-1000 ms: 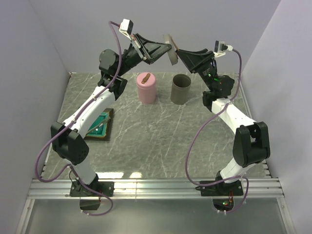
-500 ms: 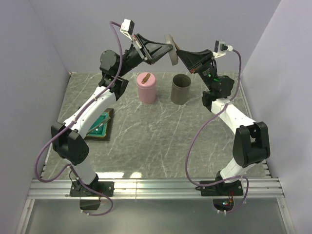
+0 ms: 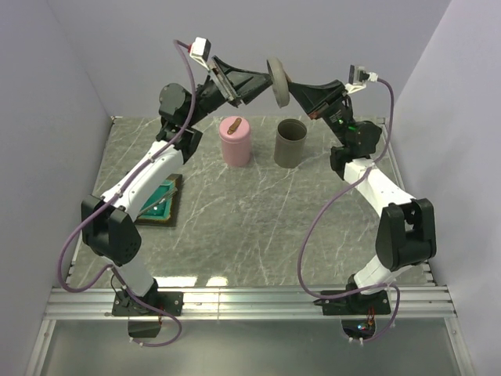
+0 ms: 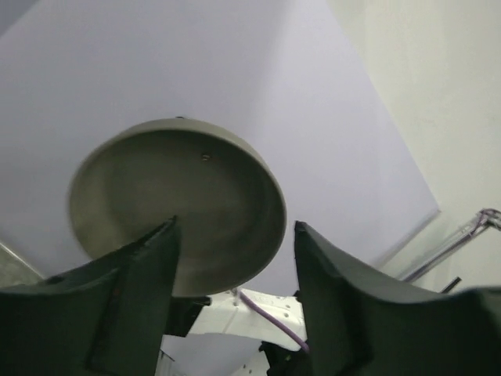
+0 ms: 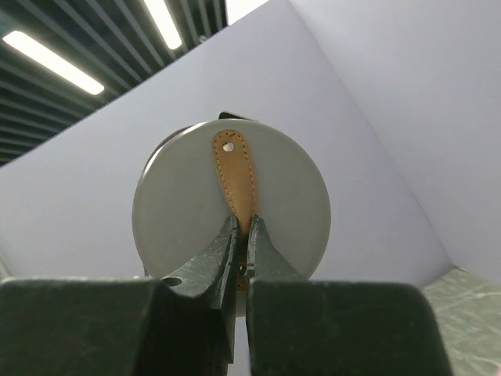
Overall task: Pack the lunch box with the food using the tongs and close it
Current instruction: Pass the lid of the lunch box from the left arm to the right, then put the lid back on the lunch box
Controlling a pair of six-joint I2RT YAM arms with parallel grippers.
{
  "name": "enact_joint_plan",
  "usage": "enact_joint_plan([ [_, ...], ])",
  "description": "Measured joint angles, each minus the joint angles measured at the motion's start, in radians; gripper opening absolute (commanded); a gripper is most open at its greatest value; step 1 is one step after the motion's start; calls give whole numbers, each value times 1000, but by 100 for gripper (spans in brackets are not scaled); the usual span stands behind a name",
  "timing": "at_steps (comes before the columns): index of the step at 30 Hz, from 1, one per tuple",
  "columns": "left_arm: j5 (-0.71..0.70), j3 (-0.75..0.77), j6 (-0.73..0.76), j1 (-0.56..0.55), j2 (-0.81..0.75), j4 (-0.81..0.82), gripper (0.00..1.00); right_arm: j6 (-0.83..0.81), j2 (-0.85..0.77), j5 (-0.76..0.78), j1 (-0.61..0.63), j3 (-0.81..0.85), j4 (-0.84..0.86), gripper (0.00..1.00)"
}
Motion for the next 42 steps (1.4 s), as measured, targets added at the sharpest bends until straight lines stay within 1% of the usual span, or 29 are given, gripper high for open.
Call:
enact_joint_plan([
  [1,0,-15,10,13,-7,-3,73,-10,-7,-7,-9,0,-16,0],
  [2,0,-31,18,26,-14,-6,82,-30,-16,-21,-21,0,-38,0],
  [4,1,-69,43,61,-38,-24,90,-79,-37,-46,-39,0,-104,0],
  [5,1,-88,59,80,-51,-32,96,-113,-50,-59,-46,2,-145,0],
  [6,1,-108,68,97,-65,-38,99,-146,-58,-73,-53,7,-191,0],
  [9,14,-170,126,162,-118,-87,99,-296,-74,-108,-61,57,-396,0],
  [12,43,-177,227,216,-149,-169,99,-513,-75,-109,-61,150,-673,0],
  [15,65,-147,407,235,-177,-340,100,-745,-61,-76,-60,292,-1006,0],
  [19,75,-132,647,230,-239,-531,99,-992,17,21,-60,544,-1359,0],
  [23,64,-137,833,229,-328,-668,100,-1158,120,117,-60,732,-1606,0],
  [26,47,-147,927,229,-389,-734,99,-1246,226,185,-55,868,-1762,0],
  [29,26,-162,1000,229,-433,-779,99,-1309,305,246,-51,922,-1856,0],
  [33,2,-193,1062,230,-460,-829,99,-1352,342,306,-43,889,-1921,0],
  [38,-27,-238,1109,235,-472,-878,99,-1363,342,350,-24,811,-1895,0],
  [42,-39,-245,1125,243,-473,-903,99,-1363,342,377,-8,758,-1853,0],
])
